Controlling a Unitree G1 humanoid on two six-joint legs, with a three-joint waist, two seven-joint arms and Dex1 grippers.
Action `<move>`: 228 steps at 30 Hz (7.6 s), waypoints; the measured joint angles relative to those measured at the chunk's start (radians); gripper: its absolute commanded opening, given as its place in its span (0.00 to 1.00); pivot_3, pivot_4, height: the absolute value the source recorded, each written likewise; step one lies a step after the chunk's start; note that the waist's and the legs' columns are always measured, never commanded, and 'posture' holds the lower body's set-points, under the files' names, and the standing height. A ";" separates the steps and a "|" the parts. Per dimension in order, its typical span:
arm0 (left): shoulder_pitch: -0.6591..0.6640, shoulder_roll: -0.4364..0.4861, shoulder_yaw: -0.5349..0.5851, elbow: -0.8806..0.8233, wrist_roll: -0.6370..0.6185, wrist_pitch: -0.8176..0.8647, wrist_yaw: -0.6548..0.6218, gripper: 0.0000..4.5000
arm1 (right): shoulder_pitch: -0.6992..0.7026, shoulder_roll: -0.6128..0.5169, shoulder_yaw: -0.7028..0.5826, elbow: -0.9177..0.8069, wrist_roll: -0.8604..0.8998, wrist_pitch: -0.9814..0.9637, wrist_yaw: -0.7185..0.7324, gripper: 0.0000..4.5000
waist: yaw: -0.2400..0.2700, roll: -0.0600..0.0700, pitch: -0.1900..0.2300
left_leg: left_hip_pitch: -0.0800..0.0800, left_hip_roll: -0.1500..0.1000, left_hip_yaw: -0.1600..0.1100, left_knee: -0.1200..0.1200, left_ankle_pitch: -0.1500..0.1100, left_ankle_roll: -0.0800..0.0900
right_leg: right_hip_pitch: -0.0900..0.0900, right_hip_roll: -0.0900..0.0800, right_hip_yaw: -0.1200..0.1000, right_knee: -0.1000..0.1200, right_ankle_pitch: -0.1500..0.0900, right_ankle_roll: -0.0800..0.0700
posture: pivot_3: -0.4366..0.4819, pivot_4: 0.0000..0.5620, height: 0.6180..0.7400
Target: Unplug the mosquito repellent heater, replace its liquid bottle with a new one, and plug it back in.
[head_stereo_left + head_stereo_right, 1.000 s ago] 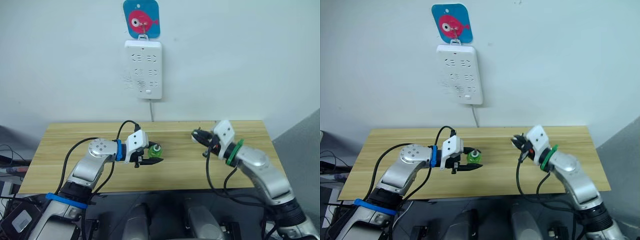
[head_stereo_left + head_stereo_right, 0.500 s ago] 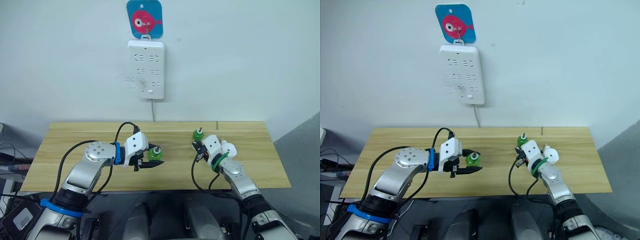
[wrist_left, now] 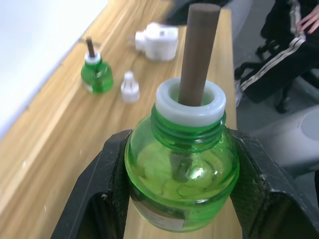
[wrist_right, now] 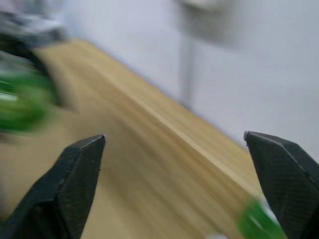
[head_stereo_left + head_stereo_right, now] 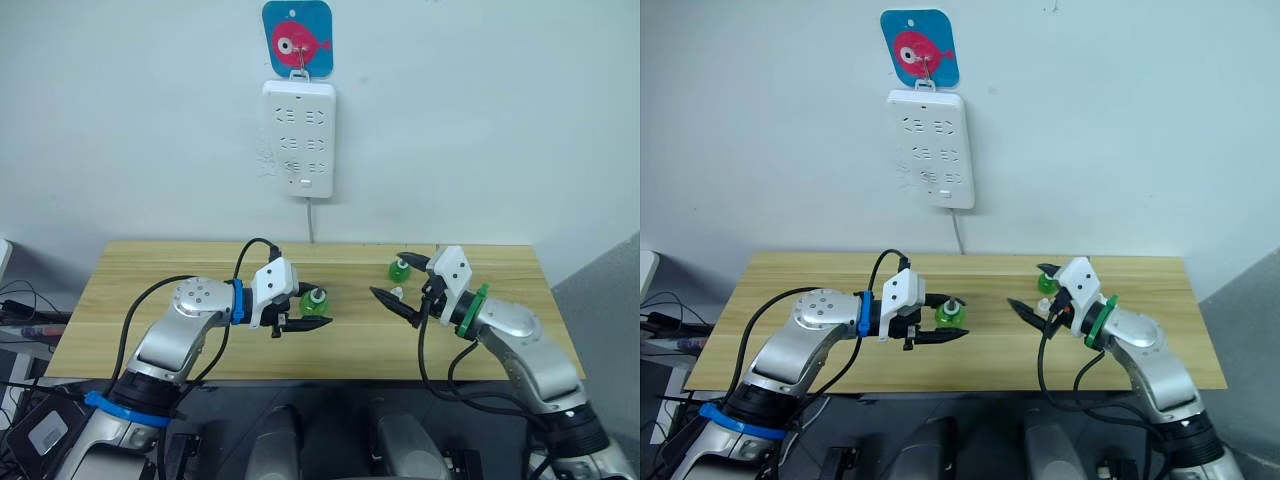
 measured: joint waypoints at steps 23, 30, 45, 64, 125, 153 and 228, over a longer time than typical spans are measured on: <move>-0.106 -0.098 -0.029 0.046 -0.050 -0.011 -0.036 0.51 | -0.168 0.068 0.100 -0.038 0.051 0.211 0.016 0.37 | -0.011 -0.001 -0.006 | -0.001 -0.001 0.000 0.000 0.000 0.000 | 0.000 -0.001 -0.001 -0.001 0.000 0.000 | 0.26 0.27 0.86; -0.105 -0.100 -0.028 0.046 -0.073 0.018 -0.034 0.51 | -0.168 0.064 0.101 -0.038 0.037 0.198 0.034 0.18 | -0.016 0.000 -0.008 | -0.001 -0.001 0.000 0.000 0.000 0.000 | 0.000 -0.001 -0.001 -0.001 0.000 0.000 | 0.26 0.27 0.86; -0.089 -0.093 0.039 0.100 -0.171 0.144 -0.017 1.00 | -0.169 0.117 -0.087 -0.039 0.204 0.313 -0.041 0.18 | -0.035 0.000 -0.021 | -0.001 0.000 -0.001 0.000 0.000 0.000 | 0.000 0.000 0.000 0.000 0.000 0.000 | 0.25 0.26 0.86; -0.092 -0.297 0.370 -0.123 -0.875 0.825 0.482 1.00 | -0.145 0.335 -0.370 -0.043 0.932 0.528 -0.623 0.18 | -0.037 0.001 -0.031 | -0.001 -0.001 -0.002 0.000 0.000 0.000 | 0.000 0.000 0.001 0.000 0.000 0.000 | 0.26 0.26 0.86; 0.059 0.049 0.007 -0.124 -0.342 0.361 0.099 0.54 | -0.344 -0.093 0.027 0.431 0.216 0.912 -0.765 1.00 | -0.027 0.004 -0.036 | -0.001 -0.001 0.014 -0.005 -0.004 0.007 | -0.001 0.003 0.020 -0.013 0.001 0.002 | 0.33 0.38 0.86; 0.081 0.028 0.011 -0.148 -0.306 0.362 0.079 0.54 | -0.338 -0.023 -0.017 0.543 -0.083 0.873 -0.511 0.66 | -0.005 0.005 -0.032 | -0.001 -0.001 0.015 -0.005 -0.005 0.008 | -0.002 0.002 0.021 -0.015 0.001 0.002 | 0.32 0.35 0.86; -0.175 0.051 0.128 -0.129 -0.501 0.599 -0.016 0.54 | -0.120 -0.225 -0.295 -0.114 1.091 0.617 -0.400 0.66 | -0.033 0.004 -0.033 | -0.001 -0.001 0.019 -0.004 -0.005 0.008 | -0.002 0.003 0.024 -0.017 0.001 0.011 | 0.27 0.29 0.86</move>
